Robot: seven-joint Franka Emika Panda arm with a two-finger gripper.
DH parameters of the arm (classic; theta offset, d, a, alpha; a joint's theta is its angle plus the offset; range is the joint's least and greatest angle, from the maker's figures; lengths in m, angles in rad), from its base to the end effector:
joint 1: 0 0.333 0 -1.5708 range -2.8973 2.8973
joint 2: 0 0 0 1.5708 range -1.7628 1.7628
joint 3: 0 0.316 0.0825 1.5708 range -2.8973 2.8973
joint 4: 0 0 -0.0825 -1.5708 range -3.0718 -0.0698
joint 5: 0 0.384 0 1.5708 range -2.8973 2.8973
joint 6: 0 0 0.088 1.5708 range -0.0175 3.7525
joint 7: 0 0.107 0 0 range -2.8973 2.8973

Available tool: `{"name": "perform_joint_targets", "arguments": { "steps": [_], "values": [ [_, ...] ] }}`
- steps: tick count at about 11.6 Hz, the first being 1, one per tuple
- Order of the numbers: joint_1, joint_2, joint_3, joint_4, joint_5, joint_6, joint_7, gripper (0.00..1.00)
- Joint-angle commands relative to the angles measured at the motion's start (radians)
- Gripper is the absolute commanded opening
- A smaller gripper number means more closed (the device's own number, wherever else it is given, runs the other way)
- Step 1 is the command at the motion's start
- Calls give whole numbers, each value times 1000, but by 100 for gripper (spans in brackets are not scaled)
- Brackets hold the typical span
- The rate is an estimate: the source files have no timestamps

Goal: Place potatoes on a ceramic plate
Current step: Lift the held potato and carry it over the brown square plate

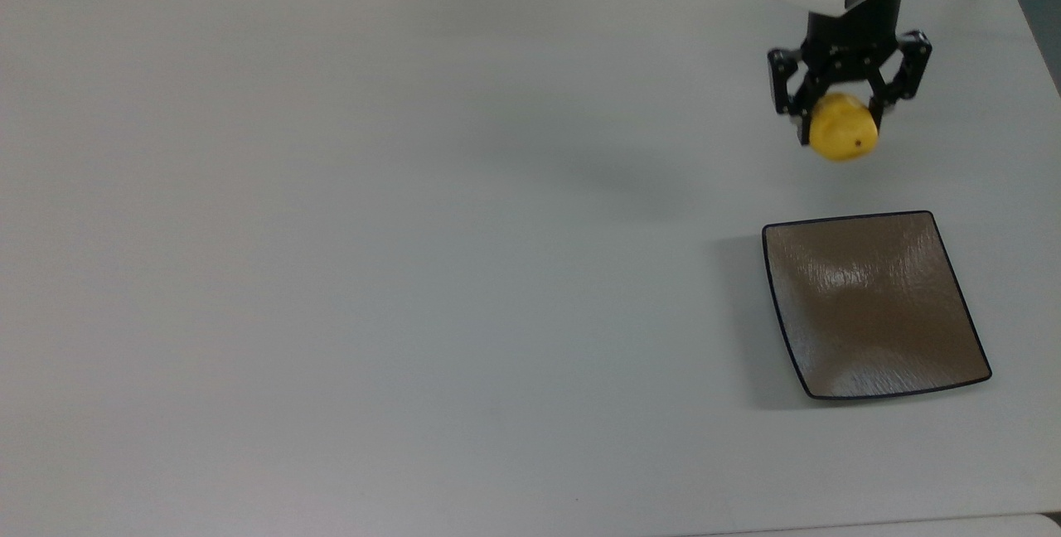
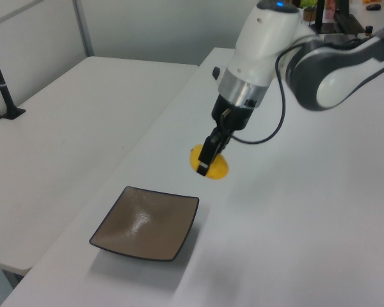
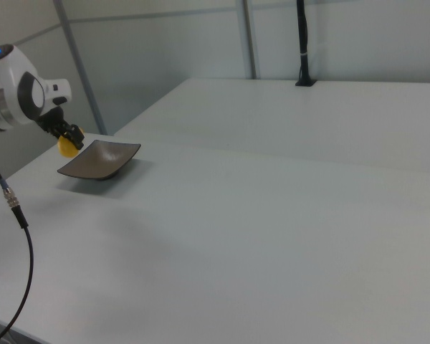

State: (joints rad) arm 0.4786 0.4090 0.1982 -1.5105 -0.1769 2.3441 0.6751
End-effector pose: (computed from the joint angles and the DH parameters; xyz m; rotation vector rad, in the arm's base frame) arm 0.5722 0.4269 0.4799 -2.8761 -0.0925 -0.5650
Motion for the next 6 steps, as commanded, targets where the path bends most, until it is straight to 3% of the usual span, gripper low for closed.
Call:
{"name": "perform_joint_targets", "arguments": {
  "steps": [1,3,6],
  "values": [
    [14,120,-32,35,-69,228,-11,0],
    [17,189,-60,44,-79,408,-12,2],
    [60,324,-126,145,-102,496,-14,3]
  ]
}}
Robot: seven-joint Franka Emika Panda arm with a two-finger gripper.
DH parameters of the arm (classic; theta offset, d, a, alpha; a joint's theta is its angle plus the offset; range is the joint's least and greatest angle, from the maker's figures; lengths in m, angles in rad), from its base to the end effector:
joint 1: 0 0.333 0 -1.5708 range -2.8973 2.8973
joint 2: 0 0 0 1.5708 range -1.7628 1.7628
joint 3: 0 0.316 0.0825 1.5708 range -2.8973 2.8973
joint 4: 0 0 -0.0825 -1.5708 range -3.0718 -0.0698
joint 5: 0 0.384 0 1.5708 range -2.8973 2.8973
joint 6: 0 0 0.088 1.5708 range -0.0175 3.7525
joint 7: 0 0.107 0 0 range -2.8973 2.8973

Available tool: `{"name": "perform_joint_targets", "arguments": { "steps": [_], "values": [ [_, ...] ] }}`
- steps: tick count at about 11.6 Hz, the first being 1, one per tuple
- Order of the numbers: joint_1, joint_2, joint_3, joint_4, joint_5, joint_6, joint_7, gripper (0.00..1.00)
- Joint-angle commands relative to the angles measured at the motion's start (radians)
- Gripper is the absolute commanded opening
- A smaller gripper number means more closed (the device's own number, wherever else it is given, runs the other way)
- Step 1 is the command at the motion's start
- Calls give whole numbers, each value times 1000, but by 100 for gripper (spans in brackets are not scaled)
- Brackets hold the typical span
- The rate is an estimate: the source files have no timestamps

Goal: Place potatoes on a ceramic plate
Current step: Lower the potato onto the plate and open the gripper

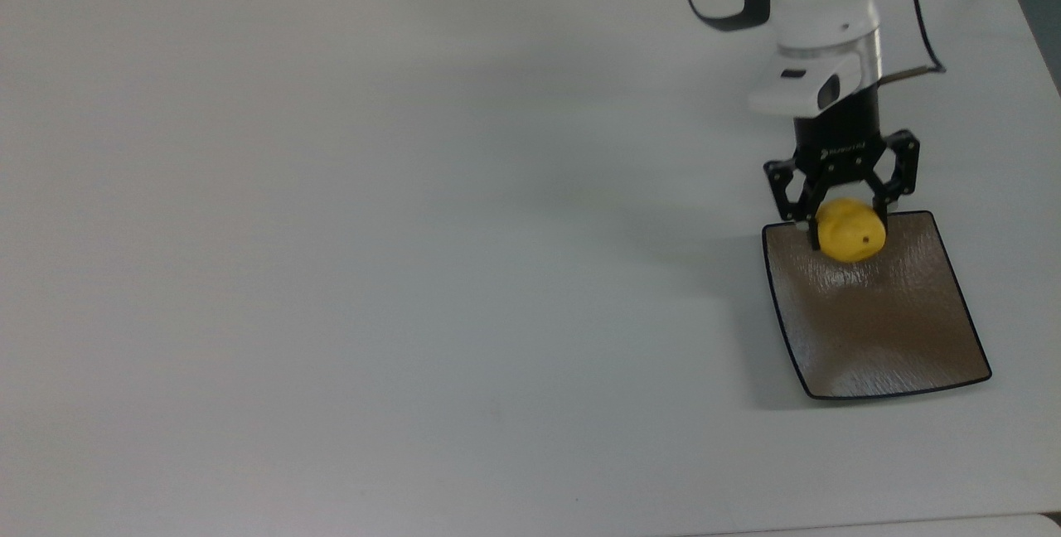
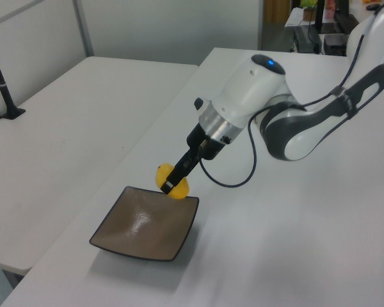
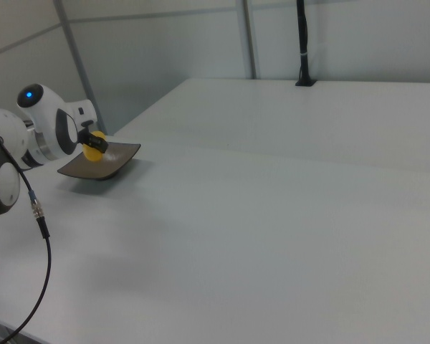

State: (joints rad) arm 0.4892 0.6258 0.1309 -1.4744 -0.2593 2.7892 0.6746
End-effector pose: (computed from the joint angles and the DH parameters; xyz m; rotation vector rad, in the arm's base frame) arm 0.6252 0.4322 0.3939 -2.6739 -0.1396 -0.8614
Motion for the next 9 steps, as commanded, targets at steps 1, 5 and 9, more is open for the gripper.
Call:
{"name": "perform_joint_targets", "arguments": {
  "steps": [1,5,9],
  "values": [
    [57,136,-71,126,-20,76,-13,3],
    [75,198,-89,143,-20,148,-13,10],
    [97,200,-111,135,-52,148,-13,75]
  ]
}}
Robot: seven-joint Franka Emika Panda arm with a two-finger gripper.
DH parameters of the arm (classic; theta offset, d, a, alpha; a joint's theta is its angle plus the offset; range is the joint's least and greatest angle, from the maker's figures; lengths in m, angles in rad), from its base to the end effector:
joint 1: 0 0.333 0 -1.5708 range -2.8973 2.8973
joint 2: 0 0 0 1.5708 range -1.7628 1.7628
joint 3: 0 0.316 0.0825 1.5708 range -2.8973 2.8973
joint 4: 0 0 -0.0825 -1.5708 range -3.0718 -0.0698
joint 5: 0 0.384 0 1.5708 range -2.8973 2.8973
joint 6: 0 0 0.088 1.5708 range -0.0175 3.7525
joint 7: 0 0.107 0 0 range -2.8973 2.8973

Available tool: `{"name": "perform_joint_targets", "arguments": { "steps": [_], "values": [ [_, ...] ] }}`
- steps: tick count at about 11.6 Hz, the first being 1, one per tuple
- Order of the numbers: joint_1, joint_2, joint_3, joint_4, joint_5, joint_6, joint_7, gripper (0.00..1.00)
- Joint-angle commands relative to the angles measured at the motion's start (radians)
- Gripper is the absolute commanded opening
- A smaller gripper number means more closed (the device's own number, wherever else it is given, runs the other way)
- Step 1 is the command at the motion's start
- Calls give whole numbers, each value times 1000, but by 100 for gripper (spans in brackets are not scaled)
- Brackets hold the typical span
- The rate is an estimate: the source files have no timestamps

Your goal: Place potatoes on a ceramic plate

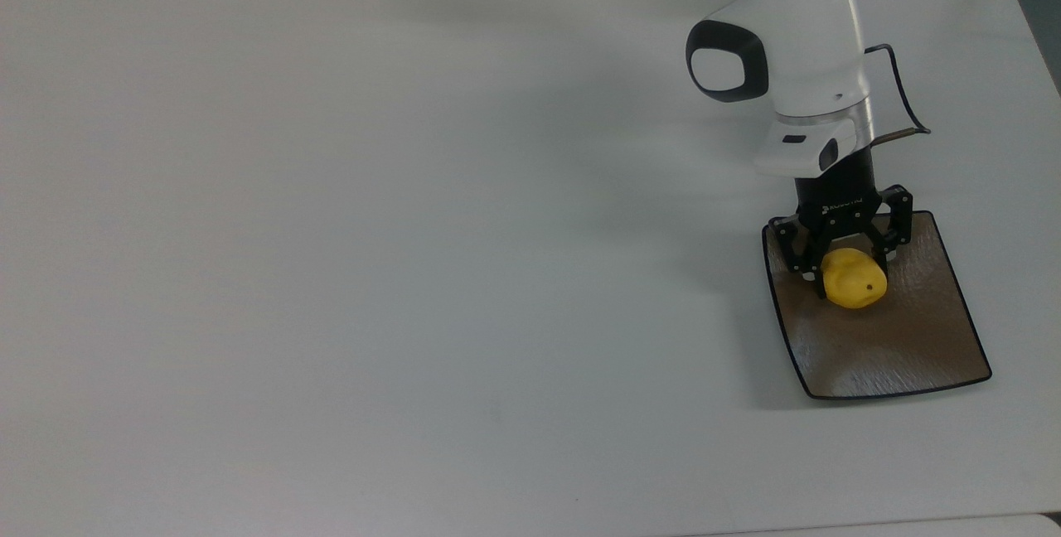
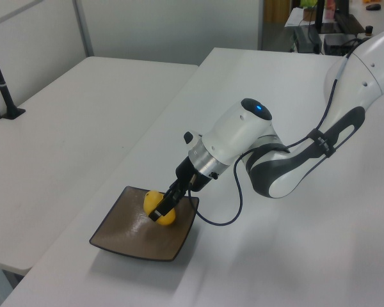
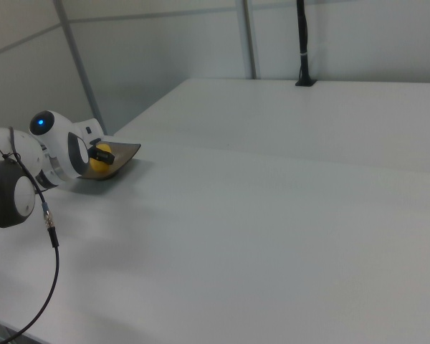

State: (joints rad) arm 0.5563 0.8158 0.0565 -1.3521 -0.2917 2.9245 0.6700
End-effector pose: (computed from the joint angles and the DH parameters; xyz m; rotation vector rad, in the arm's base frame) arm 0.6410 0.4562 0.3236 -2.6305 -0.2224 -0.9504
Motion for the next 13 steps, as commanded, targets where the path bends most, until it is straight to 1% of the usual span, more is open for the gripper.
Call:
{"name": "perform_joint_targets", "arguments": {
  "steps": [1,4,5,6,7,8,9,11,13],
  "values": [
    [33,8,-37,13,-21,13,-9,100],
    [31,0,-37,10,-20,12,-6,100],
    [28,-19,-38,2,-21,4,-7,100],
    [30,-48,-43,-21,-21,-1,-12,100],
    [34,-97,-68,-60,-18,-5,-12,100],
    [33,-160,-75,-106,-18,-48,-12,100],
    [30,-202,-76,-131,-18,-104,-12,100],
    [14,-335,-75,-162,-15,-355,-10,100],
    [-12,-496,-73,-224,0,-615,-15,100]
  ]
}}
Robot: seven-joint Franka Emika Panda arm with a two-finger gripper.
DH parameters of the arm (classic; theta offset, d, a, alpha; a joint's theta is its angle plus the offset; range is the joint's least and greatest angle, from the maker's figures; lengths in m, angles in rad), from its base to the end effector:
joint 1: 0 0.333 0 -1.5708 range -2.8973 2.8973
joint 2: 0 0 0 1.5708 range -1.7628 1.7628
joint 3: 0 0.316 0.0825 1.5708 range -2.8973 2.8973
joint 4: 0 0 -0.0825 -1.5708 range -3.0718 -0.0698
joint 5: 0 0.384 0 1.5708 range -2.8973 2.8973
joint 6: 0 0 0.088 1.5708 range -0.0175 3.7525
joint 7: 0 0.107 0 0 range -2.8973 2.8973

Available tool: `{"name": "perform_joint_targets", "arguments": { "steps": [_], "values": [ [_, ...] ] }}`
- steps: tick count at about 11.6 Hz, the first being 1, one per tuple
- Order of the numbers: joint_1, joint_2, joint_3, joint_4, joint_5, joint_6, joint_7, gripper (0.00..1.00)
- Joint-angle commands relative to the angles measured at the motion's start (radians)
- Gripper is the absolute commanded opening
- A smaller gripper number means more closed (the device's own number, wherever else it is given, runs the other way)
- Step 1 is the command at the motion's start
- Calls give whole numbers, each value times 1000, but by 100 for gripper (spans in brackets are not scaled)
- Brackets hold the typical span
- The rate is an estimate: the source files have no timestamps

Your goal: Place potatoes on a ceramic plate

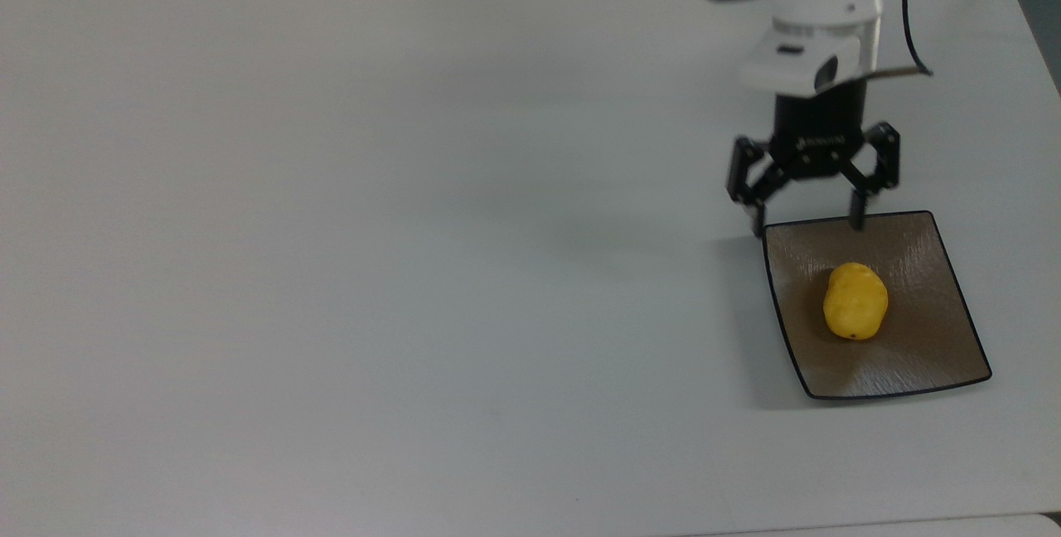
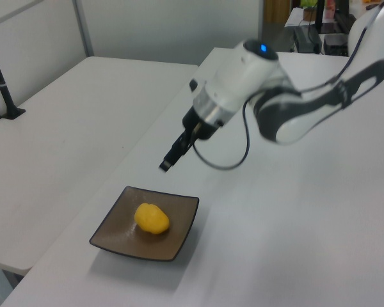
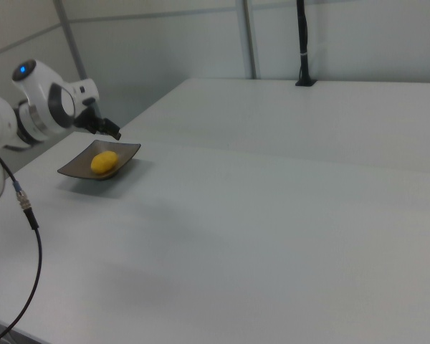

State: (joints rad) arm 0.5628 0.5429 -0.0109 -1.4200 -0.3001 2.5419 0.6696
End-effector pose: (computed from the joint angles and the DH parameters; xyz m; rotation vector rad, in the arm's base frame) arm 0.6377 0.3991 0.4485 -2.8712 -0.1203 -0.9028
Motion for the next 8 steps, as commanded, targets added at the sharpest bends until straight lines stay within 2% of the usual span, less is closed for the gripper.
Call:
{"name": "perform_joint_targets", "arguments": {
  "steps": [1,2,5,7,8],
  "values": [
    [-36,-292,-6,-168,41,-397,-16,100],
    [-70,-348,-6,-165,86,-539,-28,100],
    [-203,-476,-6,-194,231,-737,-231,100],
    [-295,-562,-7,-233,251,-924,-338,100],
    [-357,-613,-6,-272,266,-939,-350,100]
  ]
}}
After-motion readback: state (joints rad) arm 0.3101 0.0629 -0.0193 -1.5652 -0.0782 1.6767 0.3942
